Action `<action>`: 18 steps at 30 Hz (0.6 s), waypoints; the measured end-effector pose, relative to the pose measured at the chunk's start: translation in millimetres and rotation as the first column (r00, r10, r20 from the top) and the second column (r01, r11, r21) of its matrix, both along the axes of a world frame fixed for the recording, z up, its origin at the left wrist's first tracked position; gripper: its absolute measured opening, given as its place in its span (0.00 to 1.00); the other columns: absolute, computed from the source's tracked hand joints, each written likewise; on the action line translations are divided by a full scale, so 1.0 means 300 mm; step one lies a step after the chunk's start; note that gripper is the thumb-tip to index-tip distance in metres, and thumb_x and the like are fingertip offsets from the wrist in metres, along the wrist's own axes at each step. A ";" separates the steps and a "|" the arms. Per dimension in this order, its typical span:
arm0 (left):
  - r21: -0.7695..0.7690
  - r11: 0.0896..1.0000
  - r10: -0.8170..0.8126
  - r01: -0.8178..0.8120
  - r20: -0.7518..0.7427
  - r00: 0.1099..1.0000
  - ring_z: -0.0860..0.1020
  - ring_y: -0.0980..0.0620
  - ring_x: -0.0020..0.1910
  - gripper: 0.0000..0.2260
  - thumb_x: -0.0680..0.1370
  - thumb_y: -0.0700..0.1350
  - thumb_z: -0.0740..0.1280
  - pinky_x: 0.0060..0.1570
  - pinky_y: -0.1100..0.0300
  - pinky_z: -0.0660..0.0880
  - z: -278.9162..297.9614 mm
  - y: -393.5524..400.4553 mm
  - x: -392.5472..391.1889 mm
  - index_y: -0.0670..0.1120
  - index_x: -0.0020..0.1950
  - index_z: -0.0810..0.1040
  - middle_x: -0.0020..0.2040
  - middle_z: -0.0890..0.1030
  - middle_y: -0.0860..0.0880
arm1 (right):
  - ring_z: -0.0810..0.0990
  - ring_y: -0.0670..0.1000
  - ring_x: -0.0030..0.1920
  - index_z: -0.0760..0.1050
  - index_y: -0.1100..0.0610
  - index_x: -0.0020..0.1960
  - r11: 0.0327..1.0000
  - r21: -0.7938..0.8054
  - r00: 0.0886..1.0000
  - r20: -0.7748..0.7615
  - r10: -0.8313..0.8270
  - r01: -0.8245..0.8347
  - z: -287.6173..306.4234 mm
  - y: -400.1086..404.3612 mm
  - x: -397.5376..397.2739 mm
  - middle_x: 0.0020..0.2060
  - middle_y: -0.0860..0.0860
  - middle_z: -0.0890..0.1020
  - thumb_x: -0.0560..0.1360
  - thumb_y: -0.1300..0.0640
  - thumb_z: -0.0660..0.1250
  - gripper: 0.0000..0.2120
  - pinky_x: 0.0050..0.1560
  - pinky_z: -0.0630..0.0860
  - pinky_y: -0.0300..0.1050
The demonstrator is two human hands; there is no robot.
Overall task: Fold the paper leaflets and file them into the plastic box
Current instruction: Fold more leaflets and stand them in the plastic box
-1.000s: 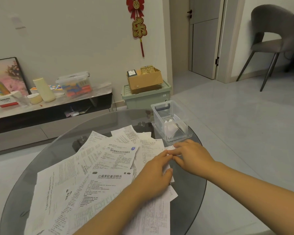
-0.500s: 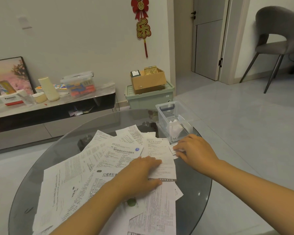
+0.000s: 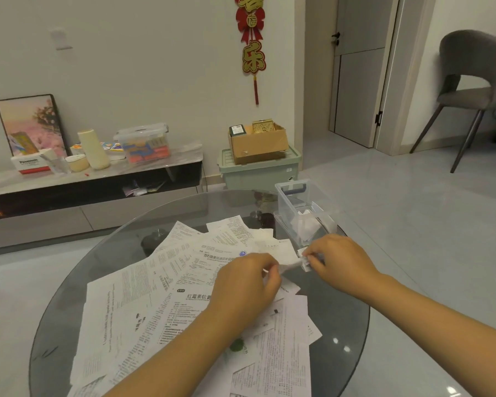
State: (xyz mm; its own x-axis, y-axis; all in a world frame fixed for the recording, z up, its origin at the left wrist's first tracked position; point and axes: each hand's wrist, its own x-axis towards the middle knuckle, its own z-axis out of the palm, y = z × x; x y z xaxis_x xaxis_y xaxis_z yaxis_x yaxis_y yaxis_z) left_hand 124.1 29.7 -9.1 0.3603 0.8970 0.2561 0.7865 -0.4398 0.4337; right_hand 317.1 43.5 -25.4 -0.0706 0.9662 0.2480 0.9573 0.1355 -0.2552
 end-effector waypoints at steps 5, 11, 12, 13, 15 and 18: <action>0.091 0.995 0.036 -0.048 0.135 0.990 0.77 0.58 0.49 0.10 0.80 0.49 0.60 0.49 0.62 0.74 0.016 0.011 -0.023 0.53 0.55 0.80 0.50 0.81 0.57 | 0.77 0.46 0.48 0.78 0.48 0.60 0.990 -0.142 0.972 -0.231 -0.027 -0.007 0.006 -0.008 -0.042 0.53 0.47 0.81 0.76 0.56 0.63 0.14 0.48 0.73 0.38; 0.113 0.992 0.021 -0.056 0.292 0.956 0.79 0.58 0.46 0.08 0.79 0.46 0.63 0.46 0.59 0.77 0.022 0.013 -0.058 0.52 0.53 0.82 0.46 0.83 0.57 | 0.81 0.49 0.47 0.79 0.42 0.49 0.936 -0.322 0.890 -0.456 -0.021 -0.143 0.054 -0.025 -0.085 0.48 0.45 0.83 0.74 0.64 0.59 0.19 0.49 0.79 0.43; 0.126 0.990 0.017 -0.059 0.312 0.950 0.79 0.59 0.46 0.08 0.79 0.46 0.64 0.46 0.60 0.77 0.027 0.012 -0.063 0.51 0.53 0.82 0.46 0.83 0.57 | 0.81 0.50 0.47 0.79 0.41 0.46 0.924 -0.349 0.873 -0.485 -0.037 -0.155 0.062 -0.029 -0.083 0.47 0.43 0.83 0.73 0.65 0.59 0.20 0.50 0.79 0.45; 0.135 0.989 0.012 -0.060 0.332 0.943 0.79 0.59 0.46 0.08 0.79 0.46 0.64 0.45 0.61 0.77 0.032 0.010 -0.067 0.51 0.53 0.82 0.46 0.83 0.57 | 0.82 0.49 0.47 0.80 0.41 0.44 0.912 -0.368 0.852 -0.521 -0.042 -0.180 0.070 -0.034 -0.082 0.45 0.41 0.83 0.73 0.65 0.59 0.20 0.49 0.79 0.44; 0.142 0.988 0.009 -0.068 0.379 0.925 0.79 0.60 0.47 0.08 0.79 0.45 0.64 0.43 0.66 0.77 0.040 0.004 -0.074 0.51 0.54 0.82 0.47 0.83 0.58 | 0.82 0.48 0.47 0.82 0.44 0.45 0.888 -0.389 0.801 -0.597 -0.040 -0.245 0.084 -0.048 -0.085 0.43 0.42 0.84 0.73 0.63 0.62 0.16 0.49 0.77 0.39; 0.171 0.981 0.009 -0.092 0.435 0.901 0.78 0.61 0.47 0.08 0.78 0.45 0.65 0.43 0.71 0.74 0.057 0.000 -0.080 0.52 0.54 0.82 0.47 0.83 0.59 | 0.83 0.47 0.47 0.83 0.49 0.39 0.883 -0.370 0.710 -0.701 -0.061 -0.289 0.085 -0.067 -0.083 0.41 0.45 0.85 0.74 0.55 0.68 0.07 0.53 0.76 0.40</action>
